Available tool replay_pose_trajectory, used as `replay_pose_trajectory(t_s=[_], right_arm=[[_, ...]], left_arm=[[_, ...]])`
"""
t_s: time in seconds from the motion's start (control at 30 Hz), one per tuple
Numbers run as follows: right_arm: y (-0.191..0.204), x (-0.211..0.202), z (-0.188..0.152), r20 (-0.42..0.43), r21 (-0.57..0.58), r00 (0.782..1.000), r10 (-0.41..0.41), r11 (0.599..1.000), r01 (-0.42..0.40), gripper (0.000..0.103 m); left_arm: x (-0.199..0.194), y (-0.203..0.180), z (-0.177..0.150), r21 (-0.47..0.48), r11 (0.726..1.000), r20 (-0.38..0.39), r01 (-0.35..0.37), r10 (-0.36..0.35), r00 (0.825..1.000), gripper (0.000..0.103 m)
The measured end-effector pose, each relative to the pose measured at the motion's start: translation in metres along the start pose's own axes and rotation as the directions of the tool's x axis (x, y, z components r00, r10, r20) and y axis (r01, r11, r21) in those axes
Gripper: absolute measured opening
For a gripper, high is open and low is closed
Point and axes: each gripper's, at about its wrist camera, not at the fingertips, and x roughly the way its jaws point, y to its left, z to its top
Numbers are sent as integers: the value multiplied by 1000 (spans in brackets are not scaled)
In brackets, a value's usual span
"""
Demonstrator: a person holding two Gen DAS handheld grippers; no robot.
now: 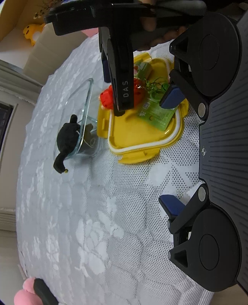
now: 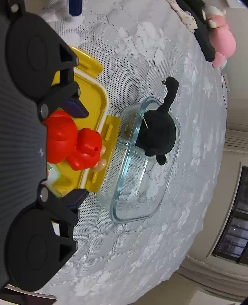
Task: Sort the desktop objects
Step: 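Grasp the red toy figure on the yellow lid with the right tool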
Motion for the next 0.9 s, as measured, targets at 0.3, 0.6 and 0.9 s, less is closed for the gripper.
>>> replay_pose_trajectory(t_s=[0.3,0.6,0.9], right_arm=[[-16,-17,10,35,93,997,71,993,-74,49],[-45,-33,54,192,126,981,26,991,-51,49],[-67,-7,96,298,132,951,-82,990,44,49]], left_arm=[[4,6,1,-14,1000,-8,-3,3,1000,100],[9,5,-2,-16,1000,-24,2,-2,1000,100],[16,9,-2,-25,1000,-39,-6,5,999,101]])
